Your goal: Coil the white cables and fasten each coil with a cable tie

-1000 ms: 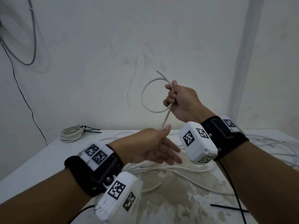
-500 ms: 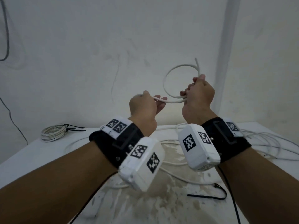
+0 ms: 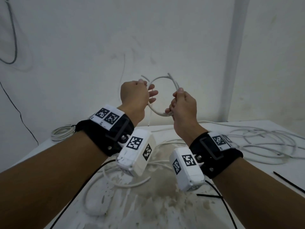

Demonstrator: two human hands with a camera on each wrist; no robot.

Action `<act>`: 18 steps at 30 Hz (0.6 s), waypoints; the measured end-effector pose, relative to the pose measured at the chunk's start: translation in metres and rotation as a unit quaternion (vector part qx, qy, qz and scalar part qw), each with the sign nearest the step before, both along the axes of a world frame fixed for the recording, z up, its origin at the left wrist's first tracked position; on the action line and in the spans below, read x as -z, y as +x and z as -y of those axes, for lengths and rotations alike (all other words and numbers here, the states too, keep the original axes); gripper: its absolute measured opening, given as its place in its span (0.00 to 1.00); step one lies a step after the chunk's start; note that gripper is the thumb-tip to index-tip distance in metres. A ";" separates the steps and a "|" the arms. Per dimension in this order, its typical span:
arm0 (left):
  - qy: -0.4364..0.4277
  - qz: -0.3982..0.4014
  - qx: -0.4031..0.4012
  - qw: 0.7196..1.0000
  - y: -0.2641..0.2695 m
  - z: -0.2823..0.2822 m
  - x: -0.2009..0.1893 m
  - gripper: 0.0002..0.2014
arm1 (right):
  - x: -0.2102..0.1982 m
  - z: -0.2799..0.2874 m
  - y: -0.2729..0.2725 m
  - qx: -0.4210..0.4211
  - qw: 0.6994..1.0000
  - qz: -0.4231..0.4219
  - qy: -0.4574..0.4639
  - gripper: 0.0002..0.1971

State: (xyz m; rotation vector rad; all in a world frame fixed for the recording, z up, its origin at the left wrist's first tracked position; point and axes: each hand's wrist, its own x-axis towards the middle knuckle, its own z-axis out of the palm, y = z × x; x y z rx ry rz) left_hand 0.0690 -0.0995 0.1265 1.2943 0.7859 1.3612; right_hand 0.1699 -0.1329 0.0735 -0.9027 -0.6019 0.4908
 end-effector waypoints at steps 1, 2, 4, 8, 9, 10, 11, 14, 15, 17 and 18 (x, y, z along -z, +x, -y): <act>0.019 -0.011 -0.007 1.000 -0.005 -0.002 0.000 0.13 | 0.000 -0.004 -0.004 0.004 1.000 -0.018 -0.007 0.18; 0.036 -0.024 -0.011 0.999 -0.010 -0.004 0.001 0.14 | -0.001 -0.008 -0.008 0.008 0.999 -0.047 -0.017 0.18; 0.058 -0.041 -0.012 0.997 -0.020 -0.009 0.003 0.13 | -0.006 -0.016 -0.012 0.015 0.992 -0.124 -0.036 0.18; 0.061 -0.063 -0.047 0.995 -0.038 -0.025 0.006 0.13 | -0.013 -0.029 -0.025 0.019 0.990 -0.135 -0.041 0.18; 0.062 -0.067 -0.058 0.994 -0.042 -0.029 0.004 0.13 | -0.011 -0.032 -0.033 0.008 0.993 -0.112 -0.039 0.18; 0.059 -0.066 -0.060 0.994 -0.046 -0.032 0.002 0.13 | -0.009 -0.033 -0.042 -0.010 0.995 -0.088 -0.038 0.18; 0.052 -0.058 -0.052 0.996 -0.049 -0.034 -0.001 0.14 | -0.007 -0.034 -0.052 -0.034 0.996 -0.067 -0.041 0.17; 0.061 -0.063 -0.013 0.996 -0.059 -0.037 -0.006 0.14 | -0.002 -0.032 -0.069 -0.108 0.992 -0.034 -0.050 0.16; 0.078 -0.092 -0.005 0.993 -0.064 -0.039 -0.005 0.14 | -0.001 -0.031 -0.069 -0.122 0.991 -0.032 -0.048 0.16; 0.130 -0.171 0.006 0.977 -0.074 -0.044 -0.003 0.14 | -0.002 -0.030 -0.065 -0.139 0.989 -0.027 -0.043 0.16; 0.157 -0.211 0.009 0.965 -0.078 -0.047 -0.002 0.14 | -0.003 -0.030 -0.063 -0.146 0.988 -0.022 -0.044 0.16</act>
